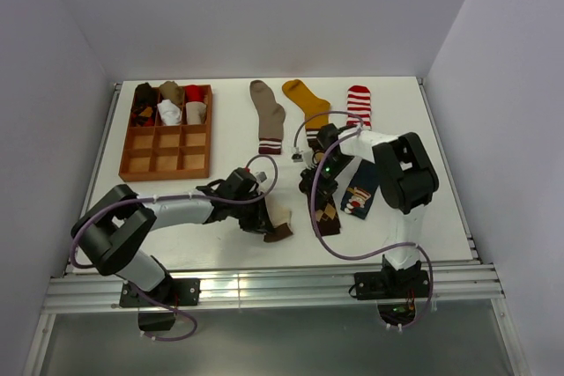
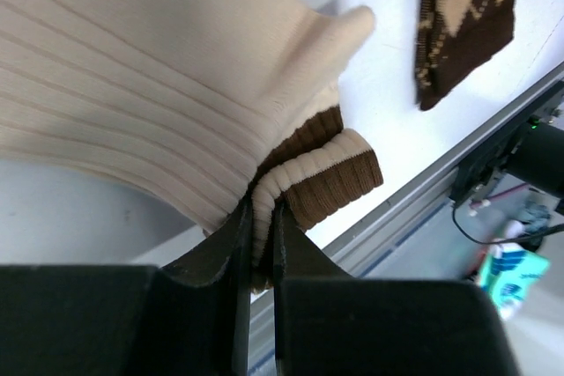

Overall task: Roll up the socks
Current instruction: Roll the sock at the center of the board.

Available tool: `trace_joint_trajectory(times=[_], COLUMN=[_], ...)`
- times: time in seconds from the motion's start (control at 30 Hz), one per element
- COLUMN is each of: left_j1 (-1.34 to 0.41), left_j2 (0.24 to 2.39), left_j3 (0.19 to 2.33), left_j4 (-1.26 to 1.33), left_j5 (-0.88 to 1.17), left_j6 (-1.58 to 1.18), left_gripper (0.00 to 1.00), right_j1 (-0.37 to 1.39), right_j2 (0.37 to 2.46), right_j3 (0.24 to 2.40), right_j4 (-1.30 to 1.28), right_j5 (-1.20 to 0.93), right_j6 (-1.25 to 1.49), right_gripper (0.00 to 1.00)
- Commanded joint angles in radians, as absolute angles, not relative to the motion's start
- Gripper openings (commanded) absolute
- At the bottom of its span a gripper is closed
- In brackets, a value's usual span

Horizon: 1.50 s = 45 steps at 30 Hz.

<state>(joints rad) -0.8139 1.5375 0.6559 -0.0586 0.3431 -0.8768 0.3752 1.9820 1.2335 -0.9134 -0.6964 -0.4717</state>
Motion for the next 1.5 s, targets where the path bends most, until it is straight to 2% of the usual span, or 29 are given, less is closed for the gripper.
trace_joint_trajectory(times=[0.0,0.2,0.47,0.6,0.7,0.83,0.93,1.2,1.47], left_j1=[-0.762,-0.684,-0.634,-0.627,-0.624,-0.626,-0.624,-0.626,-0.624], left_j2=[1.578,1.643,1.81,1.864,1.884,1.905,1.913,1.921,1.916], left_j3=[0.679,0.718,0.821,0.865,0.89,0.916,0.93,0.942,0.928], left_j4=[-0.205,-0.271,-0.414,-0.462,-0.471,-0.491,-0.502,-0.518,-0.505], left_j5=[0.403,0.514,0.537,0.512,0.506,0.491,0.483,0.462,0.463], left_j6=[-0.831,-0.827,-0.798,-0.79,-0.785,-0.787,-0.785,-0.773,-0.772], left_gripper=[0.0,0.0,0.0,0.01,0.02,0.02,0.02,0.01,0.01], right_j1=[0.344,0.345,0.44,0.549,0.643,0.71,0.788,1.018,1.097], right_j2=[1.942,1.781,1.537,1.403,1.326,1.276,1.23,1.189,1.262], right_j3=[1.178,1.125,0.956,0.839,0.759,0.72,0.667,0.554,0.543], right_j4=[-0.81,-0.738,-0.479,-0.347,-0.293,-0.255,-0.198,-0.031,0.063], right_j5=[-0.537,-0.591,-0.529,-0.49,-0.5,-0.503,-0.457,-0.312,-0.233], right_j6=[-0.509,-0.563,-0.649,-0.709,-0.741,-0.761,-0.765,-0.782,-0.798], right_gripper=[0.28,0.31,0.35,0.43,0.53,0.6,0.62,0.64,0.63])
